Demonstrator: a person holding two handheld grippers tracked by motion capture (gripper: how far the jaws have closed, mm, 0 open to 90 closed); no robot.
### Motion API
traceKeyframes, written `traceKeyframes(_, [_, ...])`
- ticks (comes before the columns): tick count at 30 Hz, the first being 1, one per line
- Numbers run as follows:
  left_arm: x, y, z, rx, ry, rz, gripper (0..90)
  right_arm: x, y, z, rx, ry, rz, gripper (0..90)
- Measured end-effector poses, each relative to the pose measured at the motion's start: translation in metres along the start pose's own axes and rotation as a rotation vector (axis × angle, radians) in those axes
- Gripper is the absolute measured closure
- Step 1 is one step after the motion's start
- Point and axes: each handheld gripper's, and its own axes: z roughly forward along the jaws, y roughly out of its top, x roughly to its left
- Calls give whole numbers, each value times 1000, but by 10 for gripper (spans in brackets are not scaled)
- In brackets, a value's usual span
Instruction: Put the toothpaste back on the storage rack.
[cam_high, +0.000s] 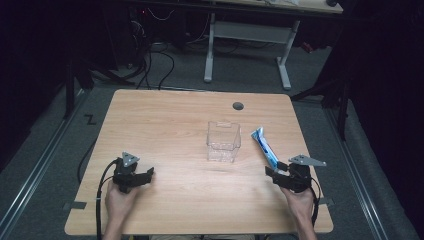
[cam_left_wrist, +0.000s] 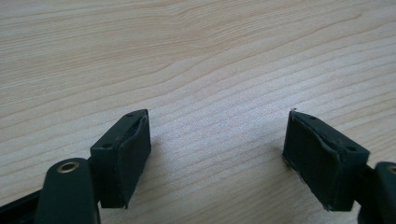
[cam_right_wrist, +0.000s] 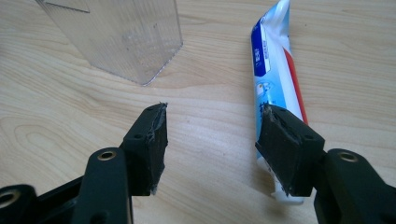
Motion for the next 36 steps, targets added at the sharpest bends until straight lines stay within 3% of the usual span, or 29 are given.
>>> traceKeyframes(11, [0,0,0,0,0,0,234,2,16,7,0,-54,-66,448])
traceKeyframes(24, [0,0,0,0,0,0,233,-6,42,19,4,-145,-71,427])
traceKeyframes(36, [0,0,0,-3,2,-2,233,-7,59,31,22,-155,-88,458])
